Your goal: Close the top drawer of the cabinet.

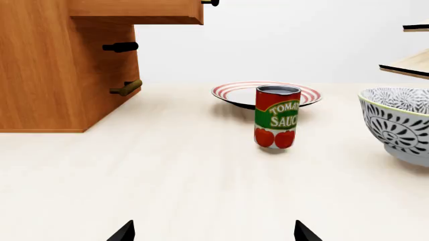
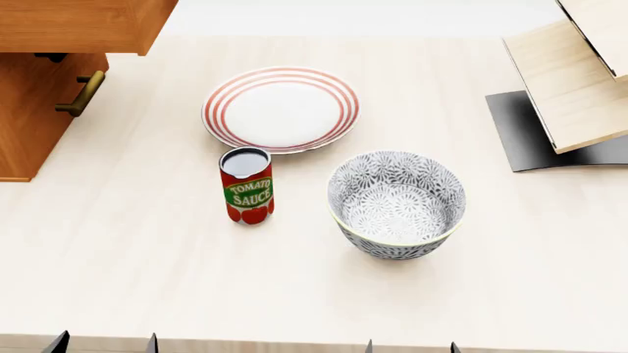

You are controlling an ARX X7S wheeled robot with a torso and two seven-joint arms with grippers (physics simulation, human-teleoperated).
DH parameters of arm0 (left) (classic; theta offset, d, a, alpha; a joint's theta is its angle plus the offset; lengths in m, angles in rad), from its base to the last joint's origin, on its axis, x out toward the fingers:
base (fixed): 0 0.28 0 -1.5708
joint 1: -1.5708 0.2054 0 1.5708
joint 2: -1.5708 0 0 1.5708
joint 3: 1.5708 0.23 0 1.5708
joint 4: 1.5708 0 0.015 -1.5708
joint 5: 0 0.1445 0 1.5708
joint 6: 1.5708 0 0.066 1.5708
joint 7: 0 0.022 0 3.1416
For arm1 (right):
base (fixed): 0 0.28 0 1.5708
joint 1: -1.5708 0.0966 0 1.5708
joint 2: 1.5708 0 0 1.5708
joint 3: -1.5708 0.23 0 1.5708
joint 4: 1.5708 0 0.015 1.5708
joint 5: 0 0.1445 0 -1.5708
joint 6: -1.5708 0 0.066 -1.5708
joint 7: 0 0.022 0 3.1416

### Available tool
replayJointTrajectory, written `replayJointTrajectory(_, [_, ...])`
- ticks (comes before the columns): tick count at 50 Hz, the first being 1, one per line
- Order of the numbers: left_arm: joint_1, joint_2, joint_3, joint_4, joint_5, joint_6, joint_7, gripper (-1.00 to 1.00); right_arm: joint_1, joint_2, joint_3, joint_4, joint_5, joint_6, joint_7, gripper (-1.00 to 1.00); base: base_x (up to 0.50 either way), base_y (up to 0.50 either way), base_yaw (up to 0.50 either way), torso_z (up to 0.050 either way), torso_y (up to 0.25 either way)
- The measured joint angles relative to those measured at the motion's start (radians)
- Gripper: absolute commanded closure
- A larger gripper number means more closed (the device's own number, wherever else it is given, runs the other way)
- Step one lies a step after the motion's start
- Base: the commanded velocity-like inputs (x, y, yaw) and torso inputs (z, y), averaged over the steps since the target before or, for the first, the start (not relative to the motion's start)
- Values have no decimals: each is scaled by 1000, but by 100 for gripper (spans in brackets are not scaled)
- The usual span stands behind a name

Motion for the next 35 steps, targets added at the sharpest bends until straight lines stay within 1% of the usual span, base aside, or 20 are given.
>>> replayJointTrajectory(8, [-1,-12,18,-6,-12,2,-20,-100,3,39,-40,10,36,-14,47,-100,0,0,0,0,0])
replayJointTrajectory(25, [-9,-38,76,-29,-43,25,-86,-100,1,93,-78,14,84,-23,83,-100,0,0,0,0,0])
replayJointTrajectory(35, [-68,-55,91,-95,-40,39,-133,-100,70,100,-61,-72,164,79,106,-100,0,0,0,0,0])
